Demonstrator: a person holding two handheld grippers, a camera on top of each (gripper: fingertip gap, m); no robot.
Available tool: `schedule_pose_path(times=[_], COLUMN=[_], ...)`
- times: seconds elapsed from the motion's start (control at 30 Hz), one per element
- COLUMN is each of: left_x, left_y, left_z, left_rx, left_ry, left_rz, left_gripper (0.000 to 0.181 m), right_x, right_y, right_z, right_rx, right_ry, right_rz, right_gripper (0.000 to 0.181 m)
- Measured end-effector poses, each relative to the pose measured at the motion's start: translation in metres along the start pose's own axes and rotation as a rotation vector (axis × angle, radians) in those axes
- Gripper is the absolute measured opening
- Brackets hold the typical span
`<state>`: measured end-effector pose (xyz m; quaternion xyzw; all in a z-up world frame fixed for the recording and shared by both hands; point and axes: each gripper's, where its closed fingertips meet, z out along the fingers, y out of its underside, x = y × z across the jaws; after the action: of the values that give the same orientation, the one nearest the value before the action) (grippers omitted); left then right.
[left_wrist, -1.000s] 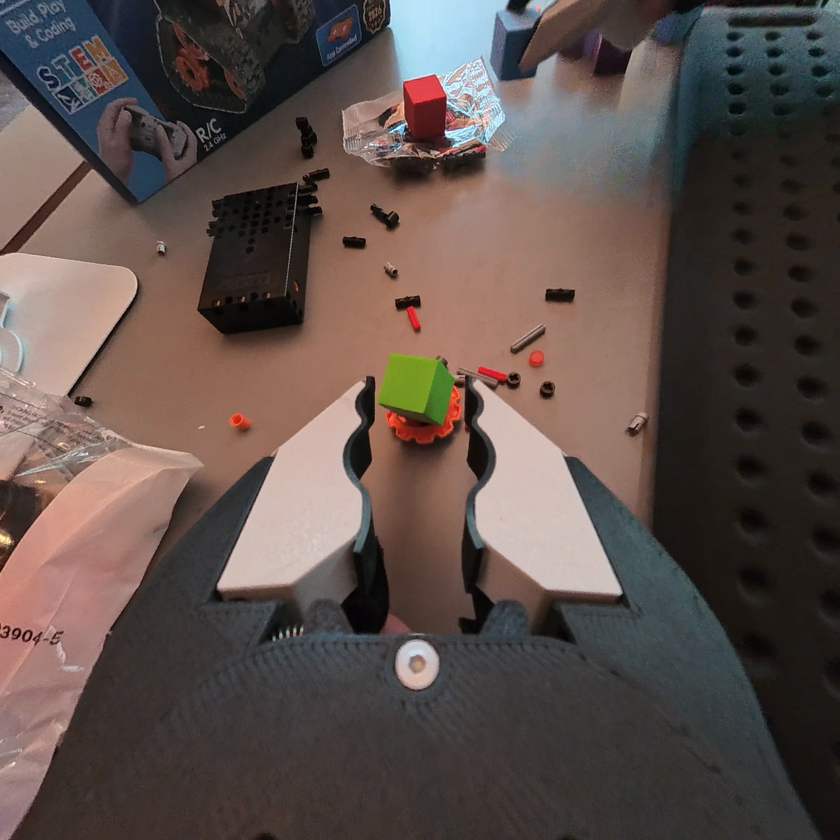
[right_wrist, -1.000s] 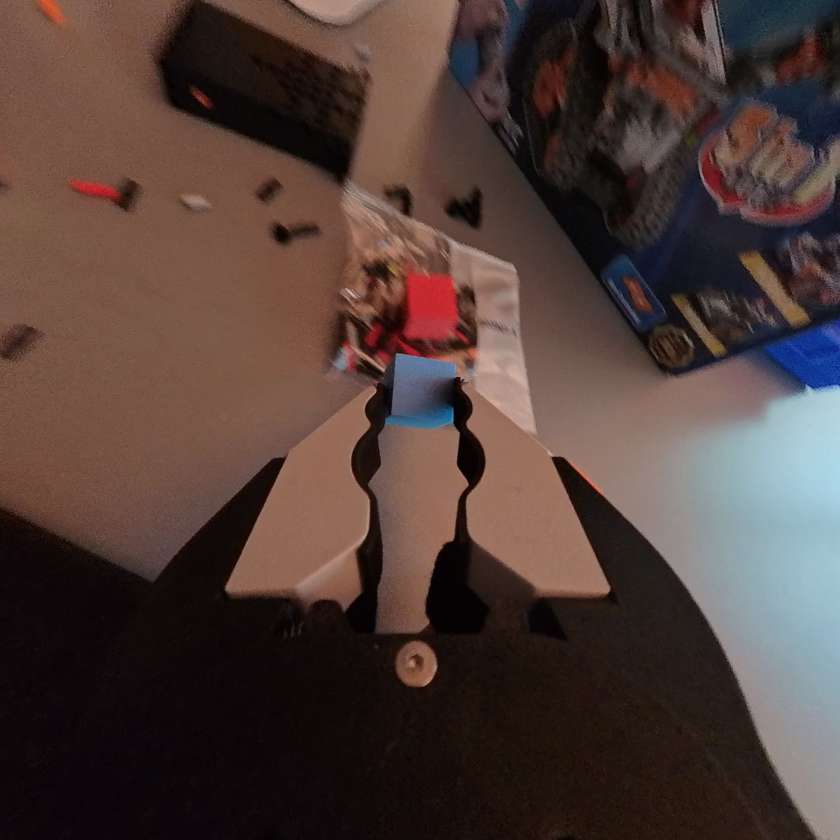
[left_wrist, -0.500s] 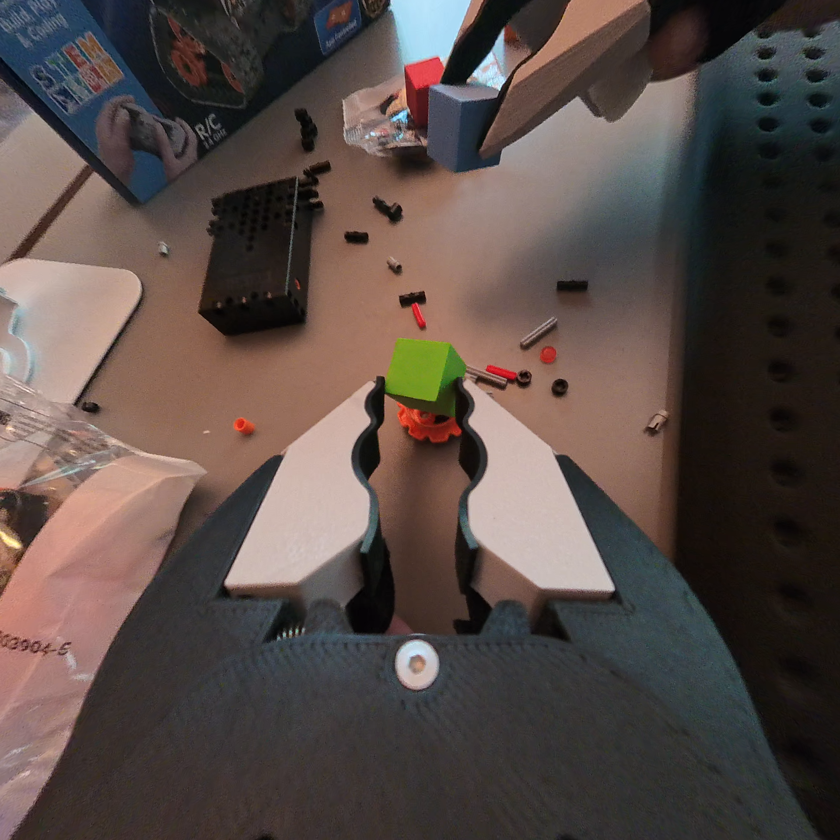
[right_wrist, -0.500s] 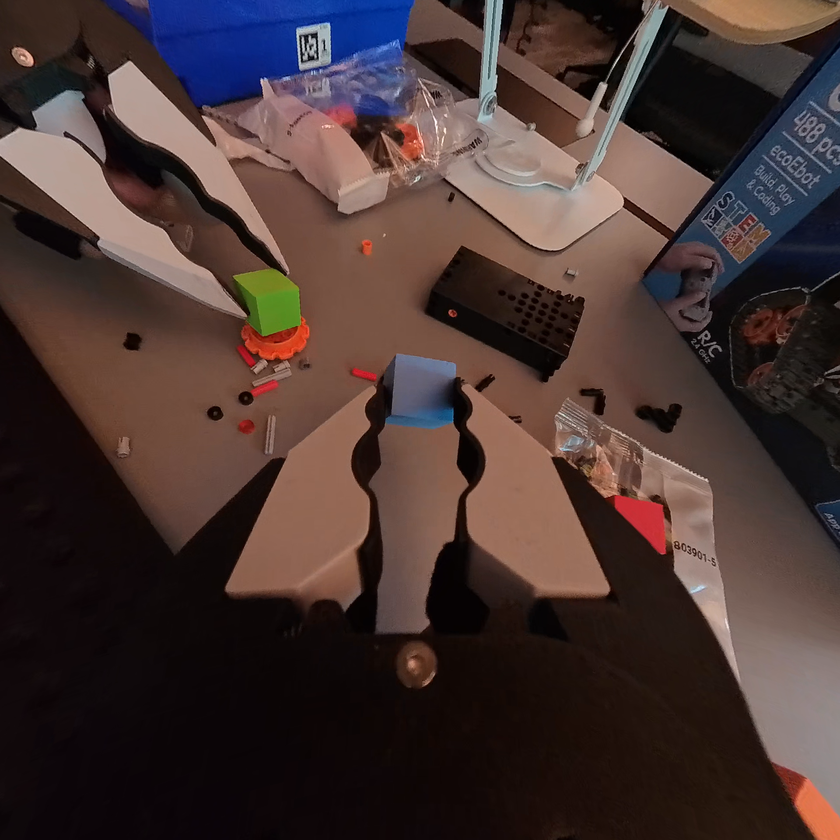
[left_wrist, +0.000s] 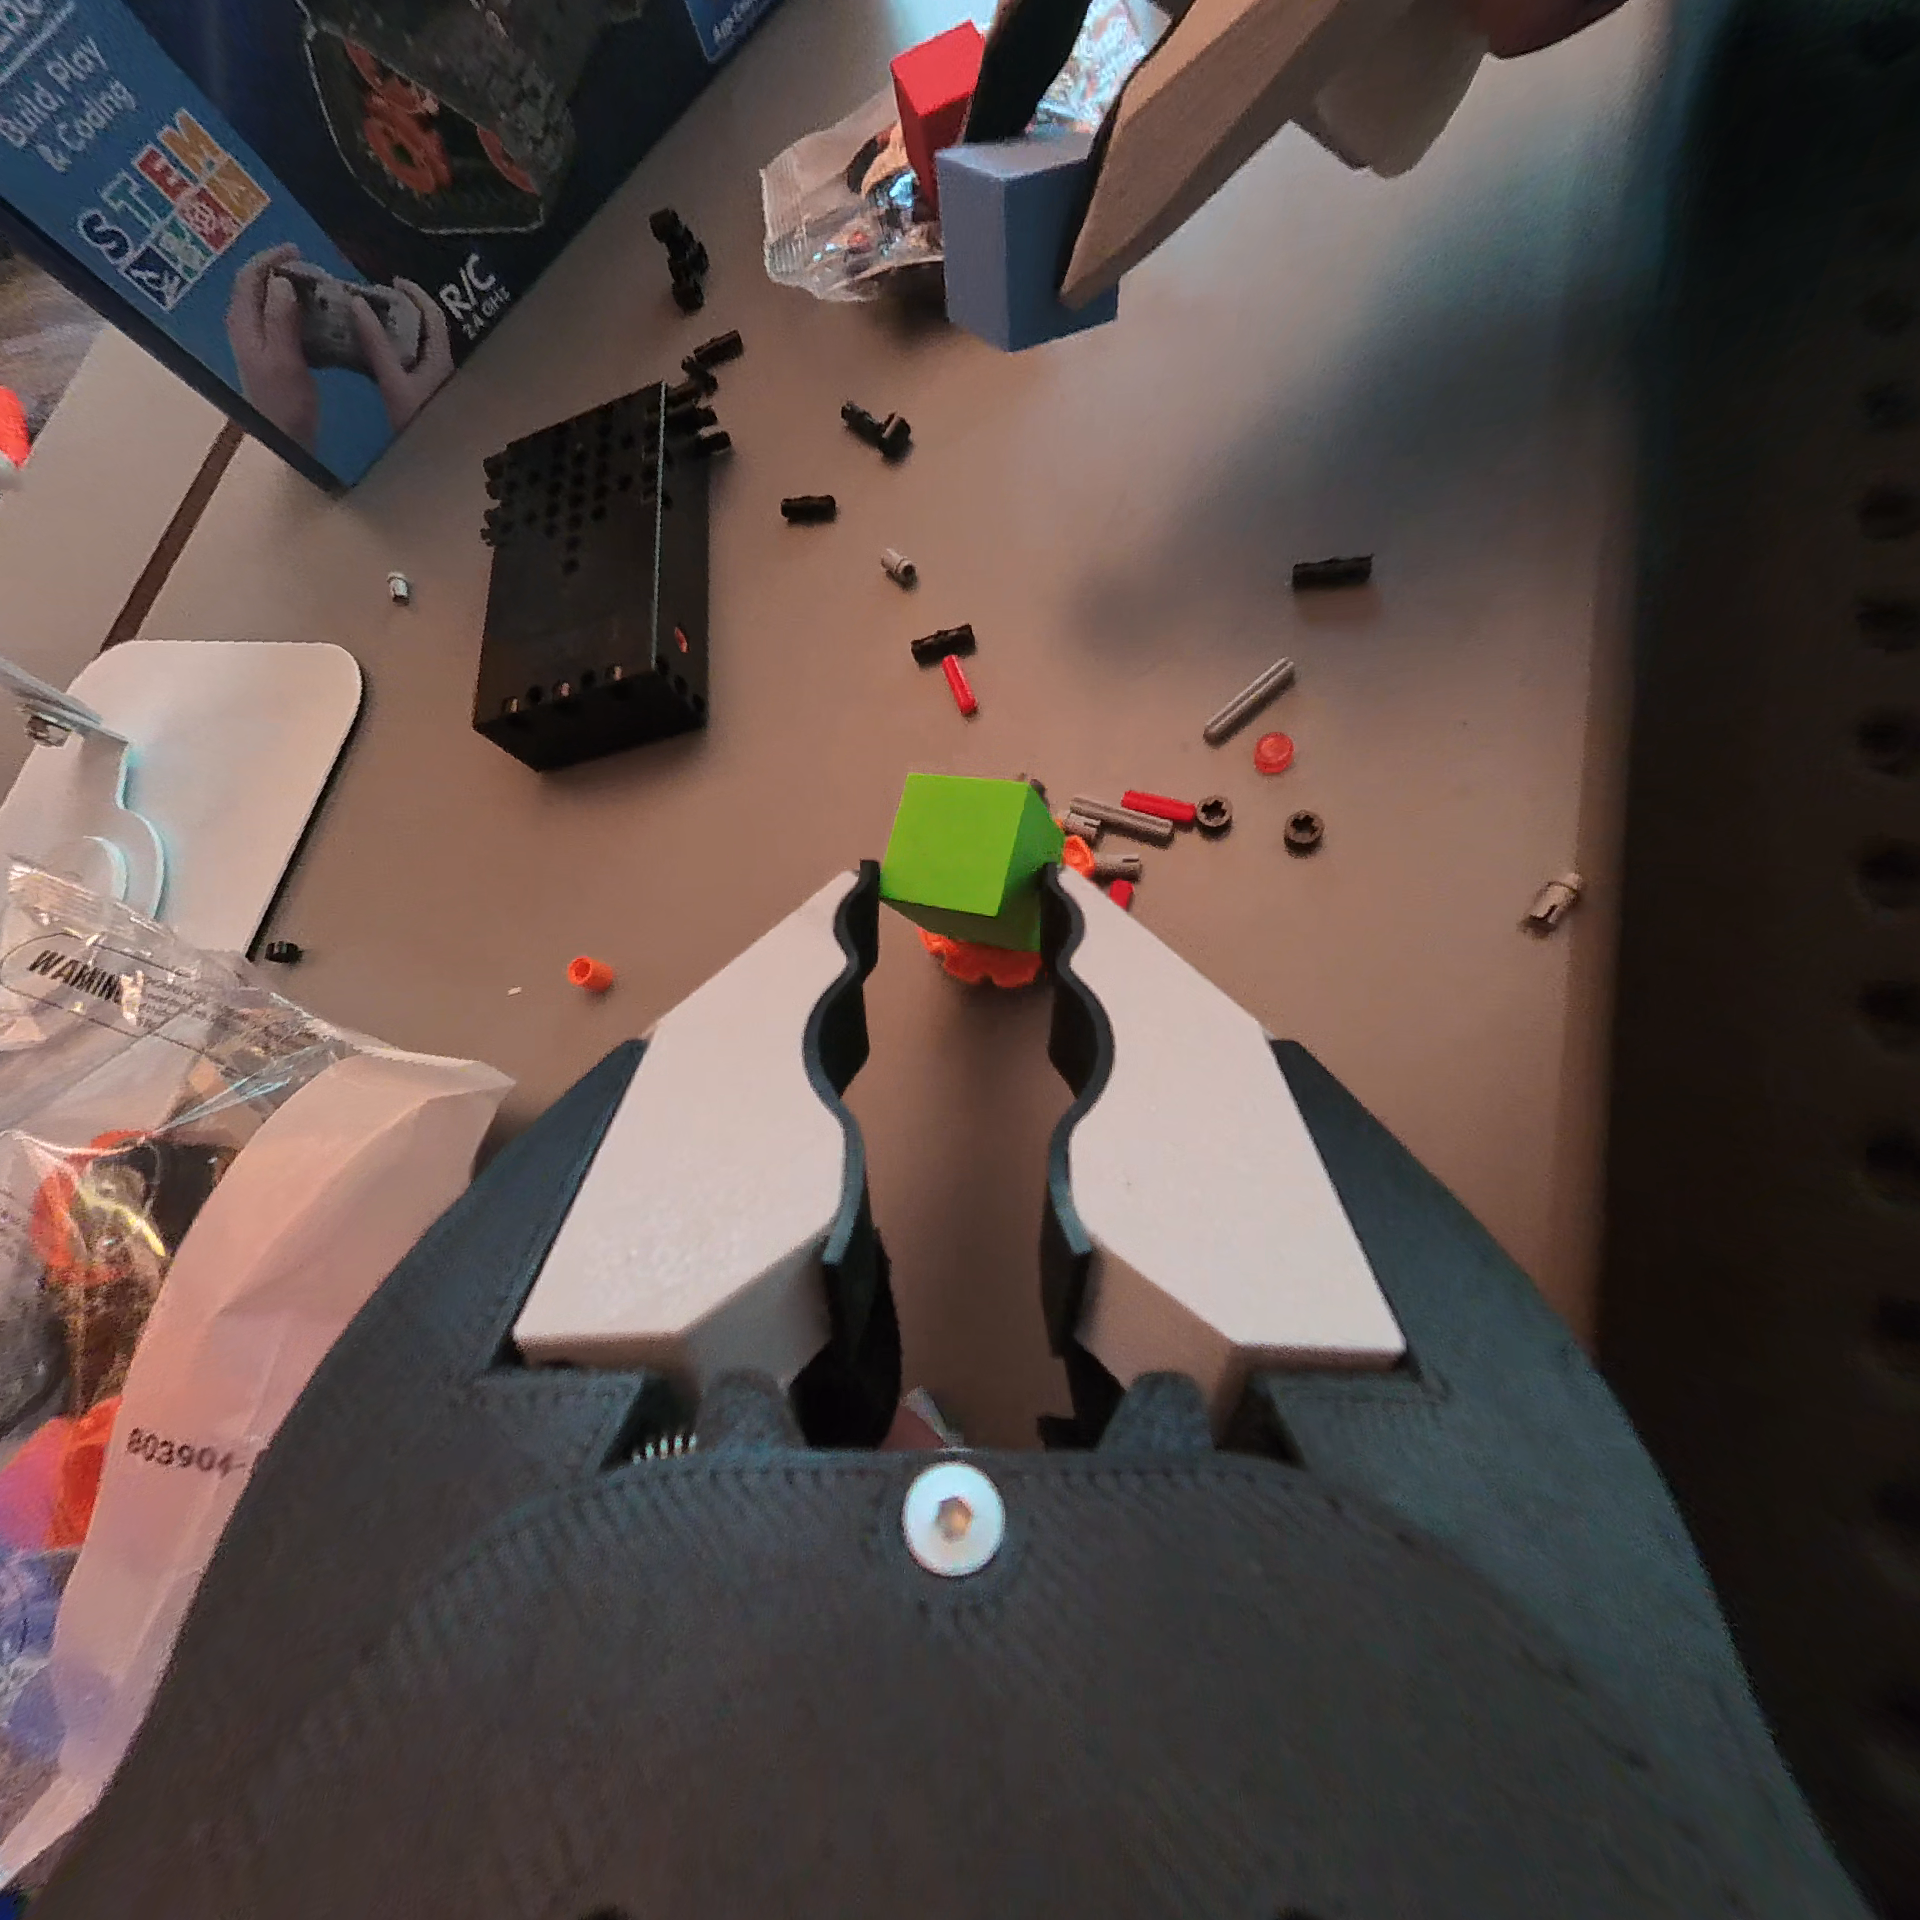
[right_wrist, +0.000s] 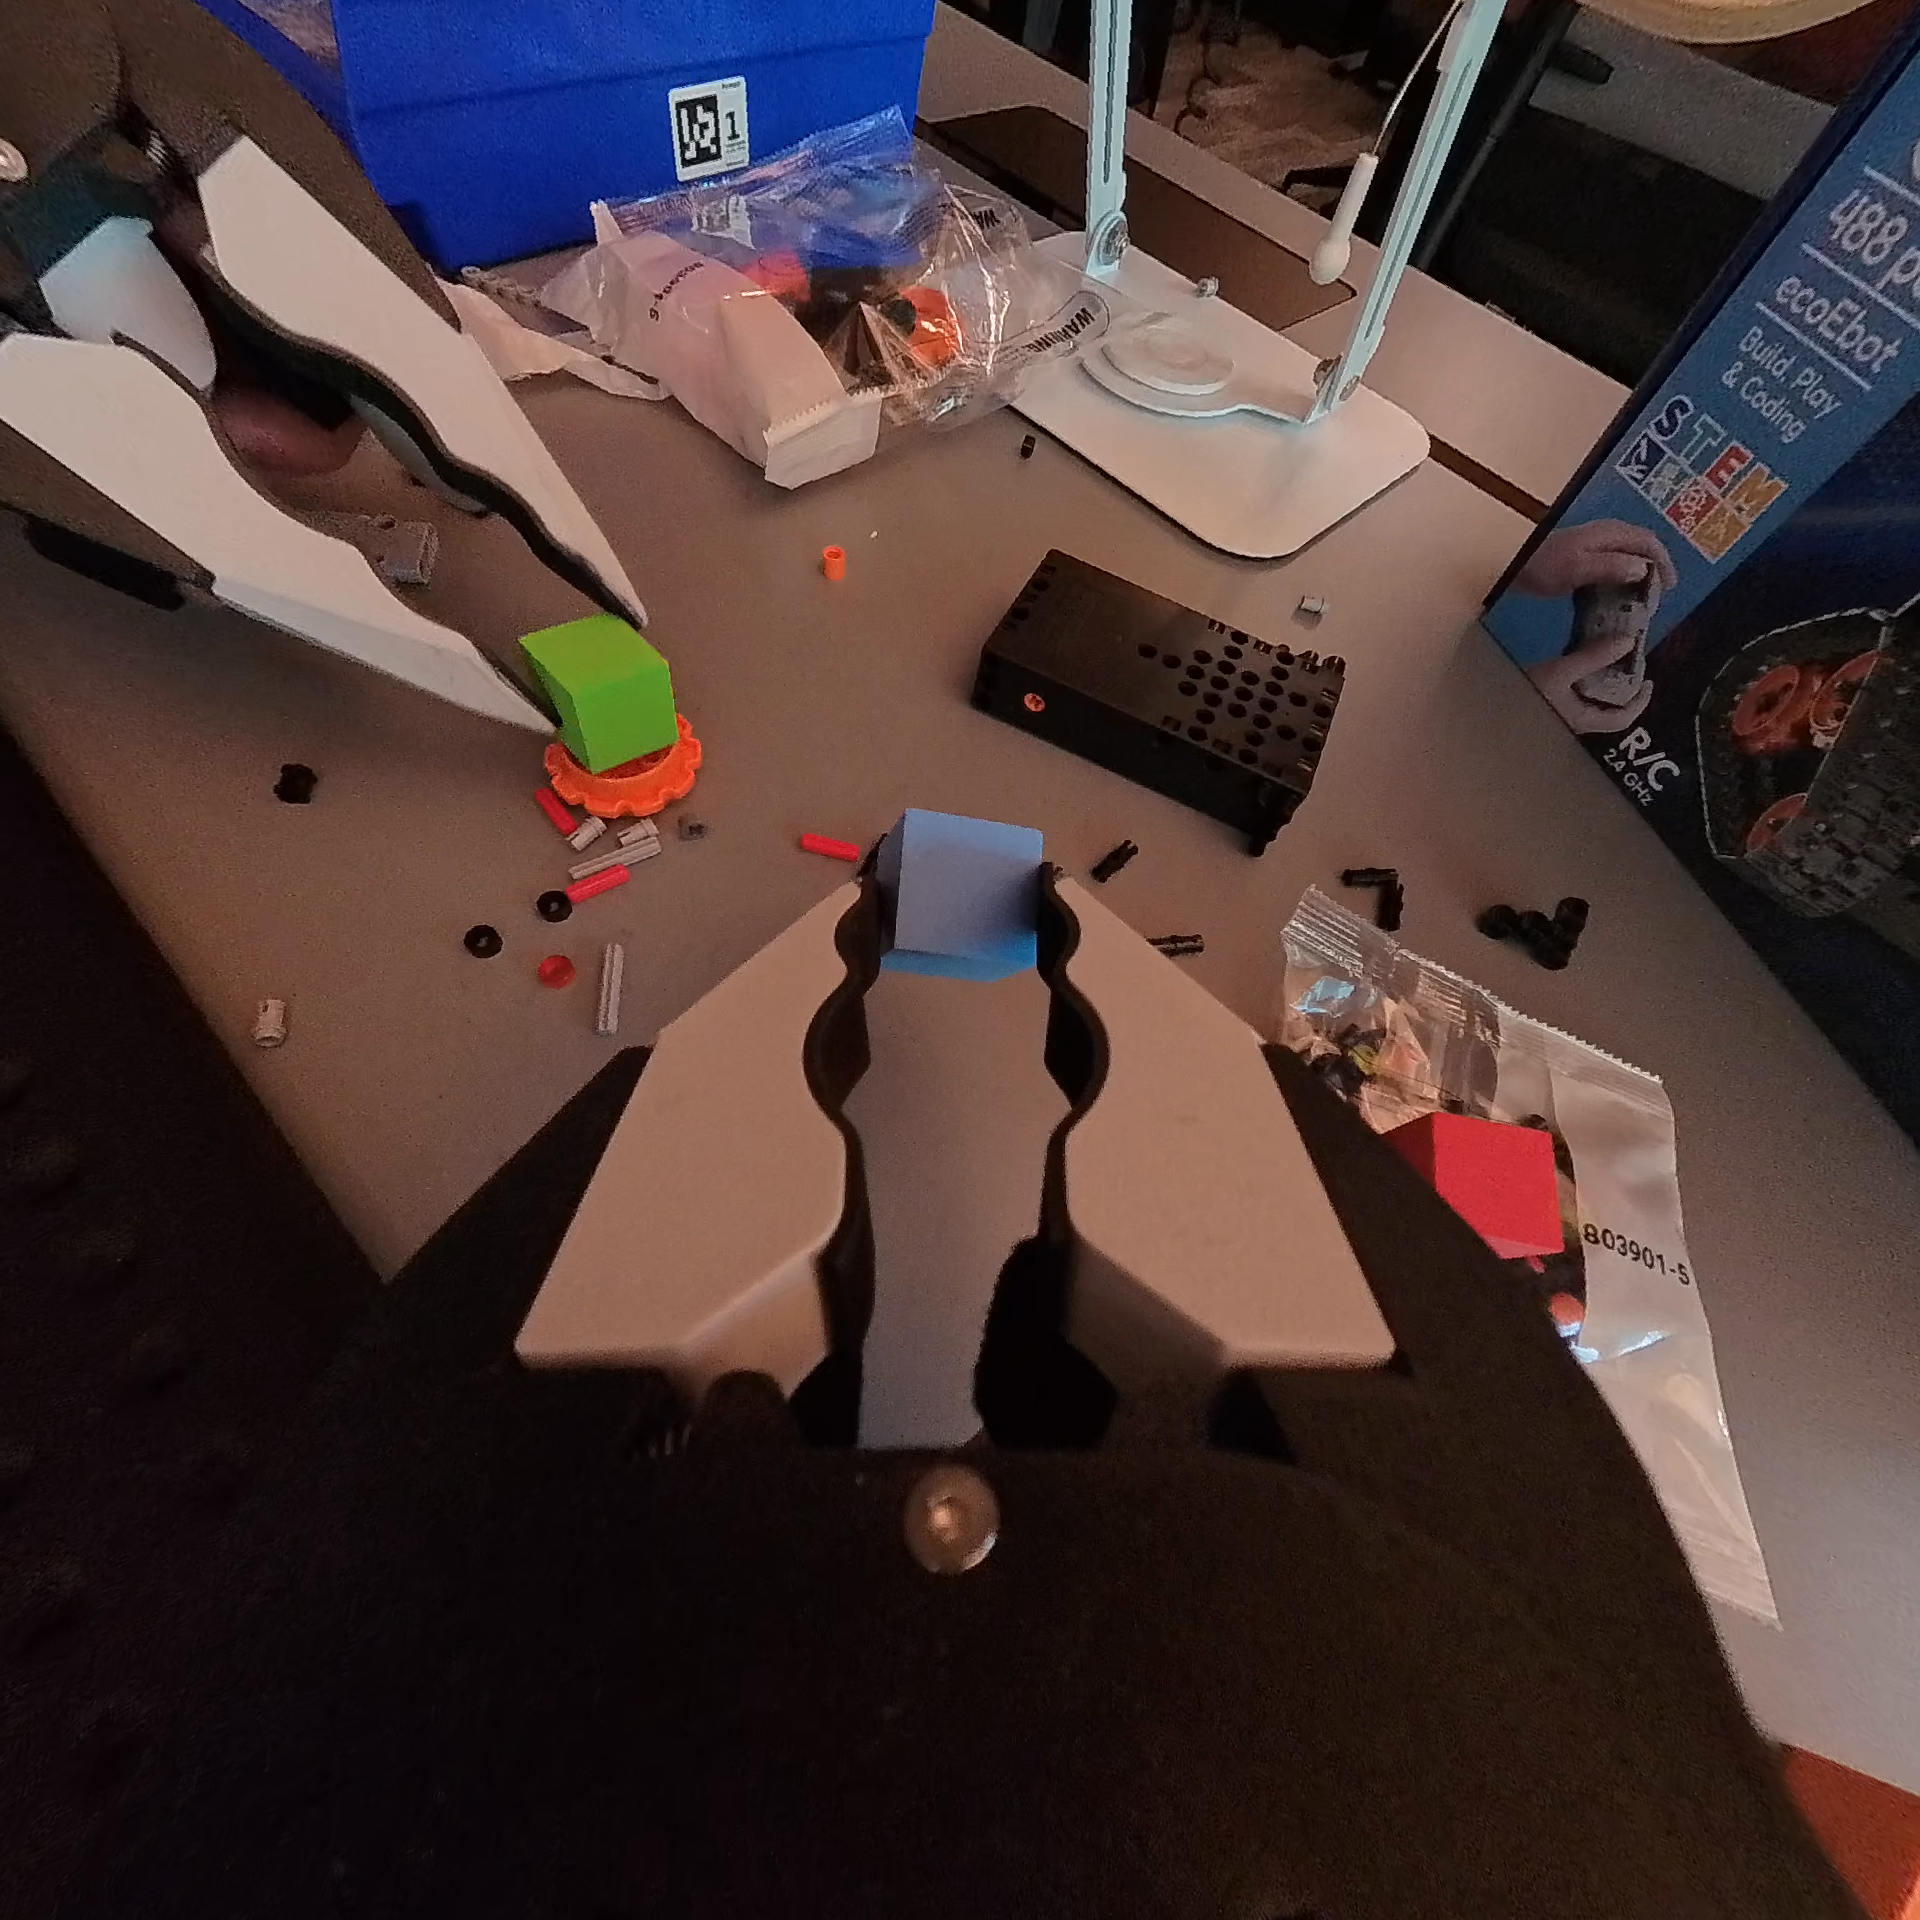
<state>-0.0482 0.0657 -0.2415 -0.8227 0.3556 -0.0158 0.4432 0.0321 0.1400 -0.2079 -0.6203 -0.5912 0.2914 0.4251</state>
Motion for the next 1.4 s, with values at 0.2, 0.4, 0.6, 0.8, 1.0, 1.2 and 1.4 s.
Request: schedule_pose_path(times=[0.2,0.4,0.6,0.8,1.0,1.2,1.4], left_x=[0.001,0.000,0.000,0.002,0.003,0.003,0.001], left_y=[-0.002,-0.003,0.002,0.002,0.002,0.003,0.003], left_z=[-0.001,-0.007,-0.007,-0.007,-0.006,-0.007,-0.007], left_rx=[0.017,0.040,0.030,0.030,0.028,0.028,0.029], left_ry=[0.009,0.021,0.025,0.031,0.036,0.032,0.026], left_rz=[-0.015,-0.036,-0.040,-0.036,-0.034,-0.035,-0.035], left_gripper=[0.033,0.035,0.036,0.035,0.035,0.035,0.036], right_x=[-0.011,-0.040,-0.068,-0.079,-0.086,-0.085,-0.044], right_y=[-0.011,-0.036,-0.051,-0.047,-0.042,-0.035,-0.057], right_z=[0.000,0.011,0.035,0.052,0.058,0.063,0.037], right_rx=[0.021,0.003,-0.058,-0.142,-0.204,-0.244,-0.129], right_ry=[-0.045,-0.162,-0.338,-0.407,-0.430,-0.405,-0.306], right_rz=[-0.021,-0.130,-0.180,-0.222,-0.261,-0.286,-0.229], right_gripper=[0.028,0.028,0.028,0.028,0.028,0.040,0.043])
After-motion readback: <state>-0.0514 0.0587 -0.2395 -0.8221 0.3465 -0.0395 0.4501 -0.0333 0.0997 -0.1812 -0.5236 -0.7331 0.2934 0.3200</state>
